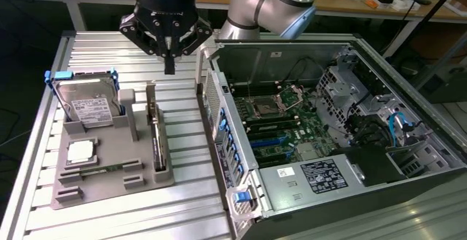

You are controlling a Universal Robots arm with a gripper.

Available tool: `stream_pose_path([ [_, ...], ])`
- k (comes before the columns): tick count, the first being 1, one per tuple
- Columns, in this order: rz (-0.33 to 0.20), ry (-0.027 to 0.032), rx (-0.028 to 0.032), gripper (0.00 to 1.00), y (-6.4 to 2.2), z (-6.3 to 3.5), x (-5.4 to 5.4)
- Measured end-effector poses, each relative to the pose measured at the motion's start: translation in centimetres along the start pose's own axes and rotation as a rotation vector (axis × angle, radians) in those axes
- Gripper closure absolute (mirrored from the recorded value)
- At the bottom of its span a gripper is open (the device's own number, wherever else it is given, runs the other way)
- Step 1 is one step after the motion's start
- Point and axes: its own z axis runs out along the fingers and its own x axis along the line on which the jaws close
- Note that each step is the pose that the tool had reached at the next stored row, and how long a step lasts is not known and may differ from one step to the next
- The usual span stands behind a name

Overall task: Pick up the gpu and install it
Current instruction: 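Reach for the gpu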

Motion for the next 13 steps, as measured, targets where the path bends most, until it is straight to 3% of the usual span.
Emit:
stream_pose_path([
  [13, 0.0, -0.0001, -0.0001, 0.89, -0.23, -0.08, 3.0],
])
